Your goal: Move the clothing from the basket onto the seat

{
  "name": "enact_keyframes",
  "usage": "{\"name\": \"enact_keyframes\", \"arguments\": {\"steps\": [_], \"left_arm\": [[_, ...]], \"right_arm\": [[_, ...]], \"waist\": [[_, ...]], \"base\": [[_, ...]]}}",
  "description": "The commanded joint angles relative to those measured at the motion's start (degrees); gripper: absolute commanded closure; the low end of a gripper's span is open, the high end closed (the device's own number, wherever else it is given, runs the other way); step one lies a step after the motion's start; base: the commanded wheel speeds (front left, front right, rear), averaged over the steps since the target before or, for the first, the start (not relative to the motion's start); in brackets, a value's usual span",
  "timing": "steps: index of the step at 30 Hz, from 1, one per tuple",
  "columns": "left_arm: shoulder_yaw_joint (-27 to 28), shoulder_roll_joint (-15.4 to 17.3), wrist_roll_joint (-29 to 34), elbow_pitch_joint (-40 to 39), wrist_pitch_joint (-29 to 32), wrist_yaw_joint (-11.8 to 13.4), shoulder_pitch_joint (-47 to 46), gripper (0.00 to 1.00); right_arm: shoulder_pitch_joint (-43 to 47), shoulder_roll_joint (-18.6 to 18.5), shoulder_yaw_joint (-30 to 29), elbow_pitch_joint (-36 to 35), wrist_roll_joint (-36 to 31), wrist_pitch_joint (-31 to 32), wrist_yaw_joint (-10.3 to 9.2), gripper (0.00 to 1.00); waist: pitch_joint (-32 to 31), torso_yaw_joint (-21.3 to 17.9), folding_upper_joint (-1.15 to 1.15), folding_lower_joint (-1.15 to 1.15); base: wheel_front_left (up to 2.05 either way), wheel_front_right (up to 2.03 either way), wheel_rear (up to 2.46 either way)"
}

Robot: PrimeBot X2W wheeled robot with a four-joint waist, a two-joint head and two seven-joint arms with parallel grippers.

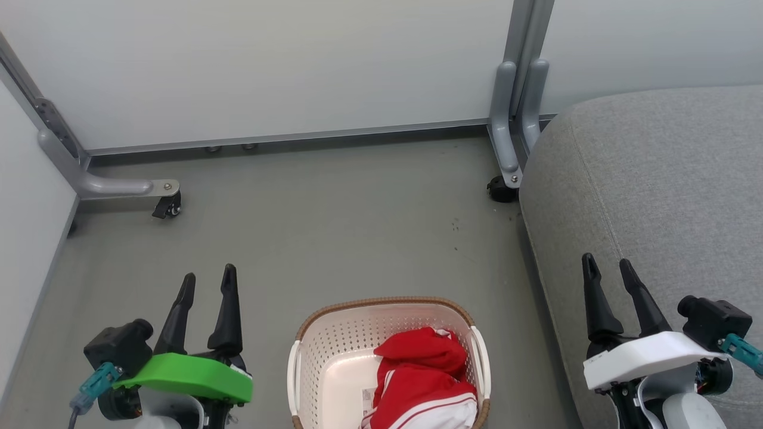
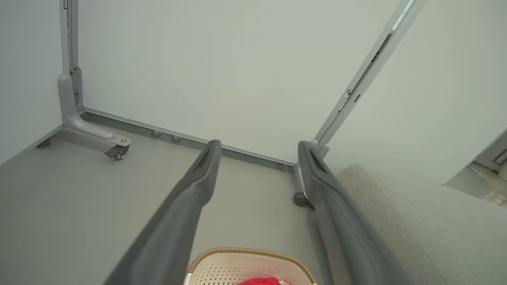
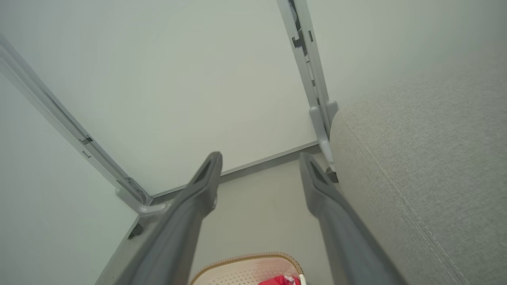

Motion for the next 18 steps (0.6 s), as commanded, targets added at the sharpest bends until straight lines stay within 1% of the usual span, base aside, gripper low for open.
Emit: {"name": "enact_keyframes", "arguments": {"steps": [1,18], "left_arm": [[-0.21,0.25,1.93,-0.23,-0.61,0.18,0.45,0.00],[-0.68,-0.13,10.74,2.03,-2.92,0.73,0.92,0.00]], "right_arm": [[0.10,-0.15,0.05,-0.36,-1.86,-0.64,0.03,0.00],[0.64,0.17,0.73,-0.26,-11.06,-2.43,0.04,0.00]], "waist": [[0.00,0.02,0.00,0.00],[0.10,0.13,0.00,0.00]], "base": [[0.00,0.00,0.00],[0.00,0.00,0.00]]}}
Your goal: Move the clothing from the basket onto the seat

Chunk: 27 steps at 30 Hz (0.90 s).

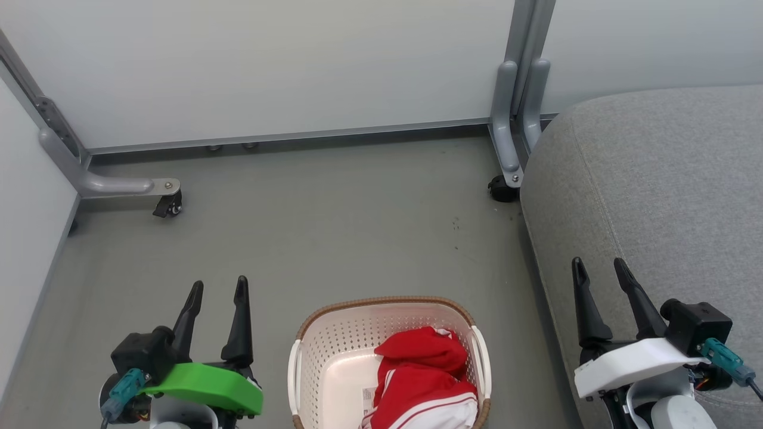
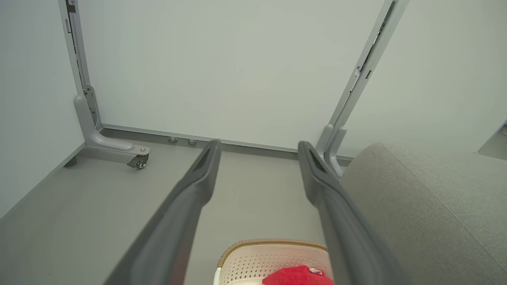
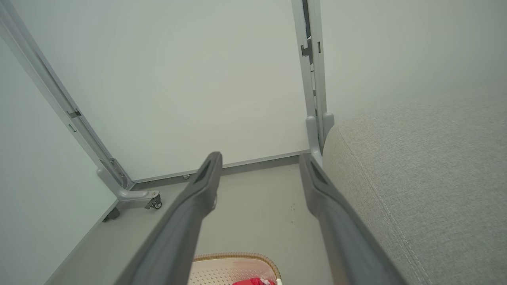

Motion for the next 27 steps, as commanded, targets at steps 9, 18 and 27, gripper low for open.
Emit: {"name": "enact_keyframes", "arguments": {"steps": [9,18,27], "left_arm": [[0.41,-0.02,4.82,1.38,-1.57,0.67,0.95,0.00],[0.71,-0.25,7.31,2.63,-2.59,1.04,1.08,0.00],[0.60,-0.31,10.15,3.17,-3.56,1.09,1.15,0.00]], "right_arm": [[0.62,-0.09,0.65,-0.82,-5.39,-1.04,0.03,0.00],[1.28,-0.05,0.97,-1.19,-8.12,-0.90,0.03,0.00],[1.52,-0.02,1.21,-1.32,-9.82,-1.61,0.03,0.00]], "waist": [[-0.03,-0.04,0.00,0.00],[-0.06,0.02,0.00,0.00],[0.07,0.05,0.00,0.00]], "base": [[0.00,0.00,0.00],[0.00,0.00,0.00],[0.00,0.00,0.00]]}}
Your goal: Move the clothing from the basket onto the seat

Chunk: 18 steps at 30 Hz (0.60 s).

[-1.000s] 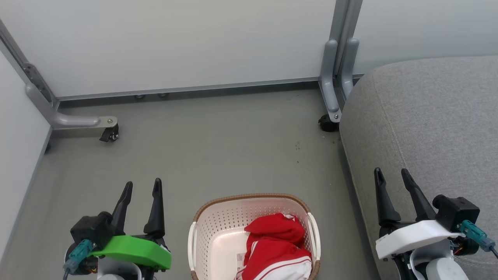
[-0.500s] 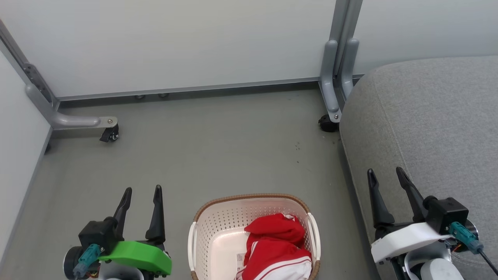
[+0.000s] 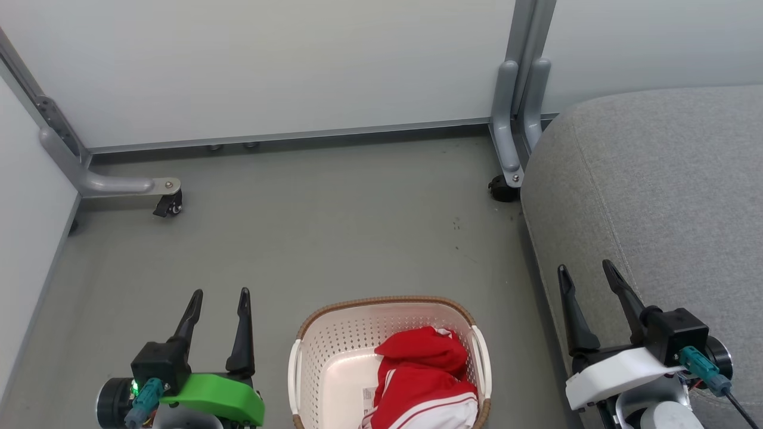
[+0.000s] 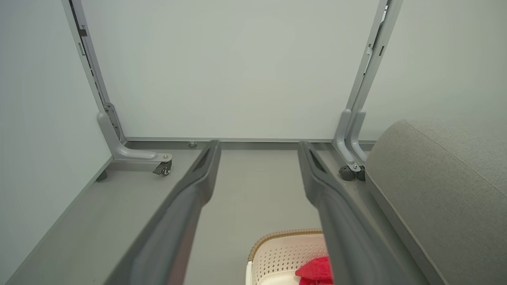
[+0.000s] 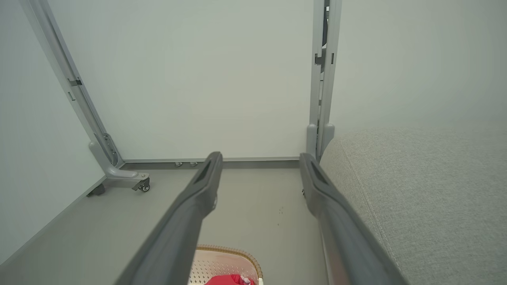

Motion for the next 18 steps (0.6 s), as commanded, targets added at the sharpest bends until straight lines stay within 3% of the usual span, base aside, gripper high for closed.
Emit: {"name": "enact_keyframes", "arguments": {"steps": [1,18], "left_arm": [[-0.04,0.10,0.90,0.04,-0.52,0.09,0.87,0.00],[-0.83,0.09,2.85,0.42,-1.46,0.76,1.13,0.00]], "right_arm": [[0.51,-0.15,0.04,-0.29,-1.08,-0.54,0.02,0.00],[0.91,-0.16,0.36,-0.36,-2.45,-1.23,0.01,0.00]], "waist": [[0.02,-0.01,0.00,0.00],[0.55,0.16,0.00,0.00]], "base": [[0.00,0.00,0.00],[0.00,0.00,0.00]]}}
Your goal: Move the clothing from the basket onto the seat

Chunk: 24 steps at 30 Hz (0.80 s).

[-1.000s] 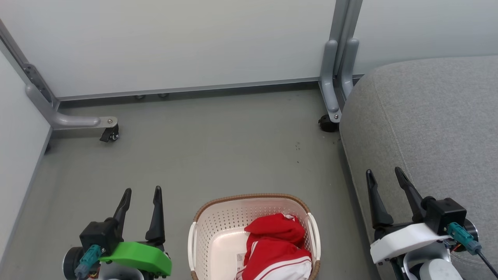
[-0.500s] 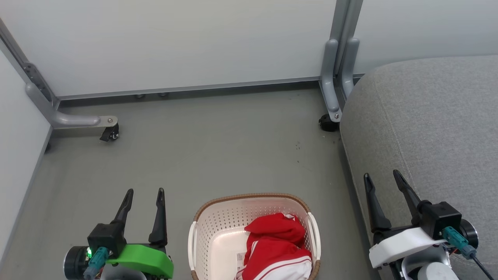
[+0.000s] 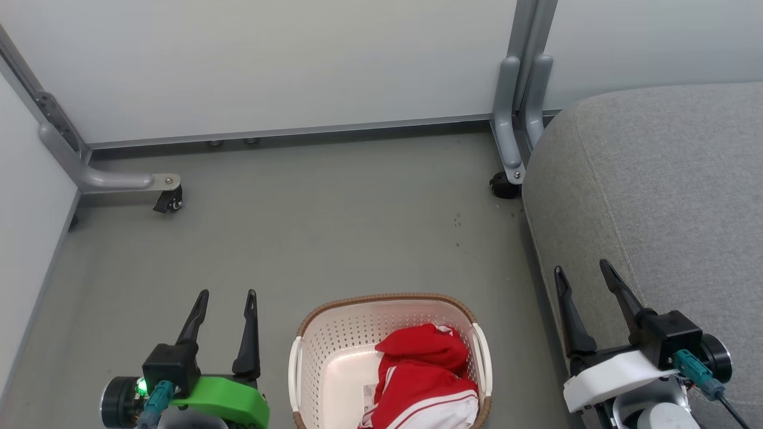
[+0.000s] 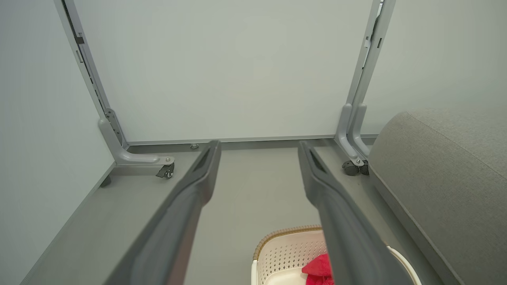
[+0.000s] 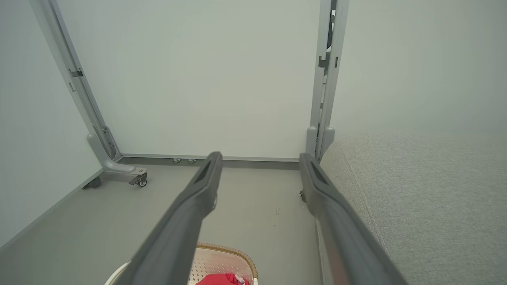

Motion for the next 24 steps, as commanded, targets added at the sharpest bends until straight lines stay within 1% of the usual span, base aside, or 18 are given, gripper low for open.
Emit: {"name": "enact_keyframes", "arguments": {"steps": [1,9,12,20,23,24], "left_arm": [[0.15,0.11,-0.04,0.03,-0.19,0.18,1.06,0.00],[0.43,0.10,-0.14,-0.32,-0.19,0.37,0.69,0.00],[-0.67,0.10,0.87,-0.19,-0.19,0.43,-0.94,0.00],[-7.34,0.12,2.89,1.97,-0.12,0.08,-8.56,0.00],[-10.96,0.13,3.06,4.20,-0.12,0.07,-12.57,0.00],[-13.44,0.15,3.20,6.08,-0.12,0.32,-15.36,0.00]], "right_arm": [[0.65,-0.16,-0.06,-0.10,0.35,-0.33,0.00,0.00],[-0.05,-0.16,-0.29,-0.68,0.57,-0.46,0.00,0.00],[-1.11,-0.16,-0.68,-1.25,0.43,-0.55,0.00,0.00],[-5.51,-0.14,-1.20,-3.69,0.45,-0.80,0.00,0.00],[-7.51,-0.14,-1.56,-4.52,0.59,-1.13,0.00,0.00],[-8.95,-0.14,-1.82,-5.03,0.82,-1.19,0.00,0.00]], "waist": [[0.04,0.02,0.00,0.00],[0.84,-0.32,0.00,0.00],[2.18,-0.90,0.00,0.00],[10.50,-4.33,0.00,0.00],[14.52,-5.69,0.00,0.00],[17.14,-6.50,0.00,0.00]], "base": [[0.00,0.00,0.00],[0.00,0.00,0.00],[0.00,0.00,0.00],[0.00,0.00,0.00],[0.00,0.00,0.00],[0.00,0.00,0.00]]}}
